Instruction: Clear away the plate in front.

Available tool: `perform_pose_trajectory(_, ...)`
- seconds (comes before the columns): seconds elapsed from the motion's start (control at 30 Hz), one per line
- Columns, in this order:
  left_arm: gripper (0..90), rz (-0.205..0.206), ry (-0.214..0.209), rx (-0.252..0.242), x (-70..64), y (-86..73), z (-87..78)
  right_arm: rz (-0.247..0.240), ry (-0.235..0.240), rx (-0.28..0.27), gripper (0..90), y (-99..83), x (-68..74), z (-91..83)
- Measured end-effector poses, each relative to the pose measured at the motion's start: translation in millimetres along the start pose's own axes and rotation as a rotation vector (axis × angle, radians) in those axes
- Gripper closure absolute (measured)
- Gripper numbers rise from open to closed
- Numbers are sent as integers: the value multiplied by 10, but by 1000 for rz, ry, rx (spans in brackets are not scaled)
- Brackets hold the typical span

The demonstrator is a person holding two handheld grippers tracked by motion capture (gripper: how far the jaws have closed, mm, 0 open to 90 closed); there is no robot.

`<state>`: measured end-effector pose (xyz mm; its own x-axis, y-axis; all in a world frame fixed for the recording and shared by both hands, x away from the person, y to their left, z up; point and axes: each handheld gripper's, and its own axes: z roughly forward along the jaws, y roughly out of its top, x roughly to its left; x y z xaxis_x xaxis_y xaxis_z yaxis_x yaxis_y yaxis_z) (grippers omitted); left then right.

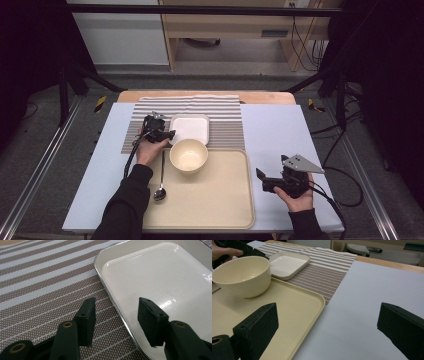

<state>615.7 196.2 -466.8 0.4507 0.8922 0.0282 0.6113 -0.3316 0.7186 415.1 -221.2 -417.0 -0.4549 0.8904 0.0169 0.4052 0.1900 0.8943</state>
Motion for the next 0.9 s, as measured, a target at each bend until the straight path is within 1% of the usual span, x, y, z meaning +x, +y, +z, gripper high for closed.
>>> perform_pose_trajectory(0.03,502,-1,4,2,-4,0,4,0,0,0,38,0,1,1)
perform_pose_trajectory(0.2,552,-3,-3,16,-14,-4,21,0,2,1,39,-1,1,3)
perform_pose_trajectory(0.33,600,-20,-18,23,-19,-7,35,-1,2,2,39,-2,3,5)
perform_pose_trajectory(0.47,656,-31,-22,29,-35,0,37,1,4,4,39,-3,5,8)
perform_pose_trajectory(0.57,673,-60,-29,37,-25,5,38,0,3,6,39,-5,6,11)
perform_pose_trajectory(0.6,682,-77,-29,37,-22,7,39,0,3,6,39,-5,7,12)
perform_pose_trajectory(0.67,716,-98,-25,45,-16,11,35,1,4,6,39,-5,6,12)
perform_pose_trajectory(0.7,729,-103,-26,52,-10,13,30,1,3,6,39,-5,6,13)
perform_pose_trajectory(0.77,762,-118,-21,51,-7,15,31,1,4,7,39,-5,8,13)
perform_pose_trajectory(0.9,773,-133,-19,54,-11,17,29,-2,2,8,39,-6,5,14)
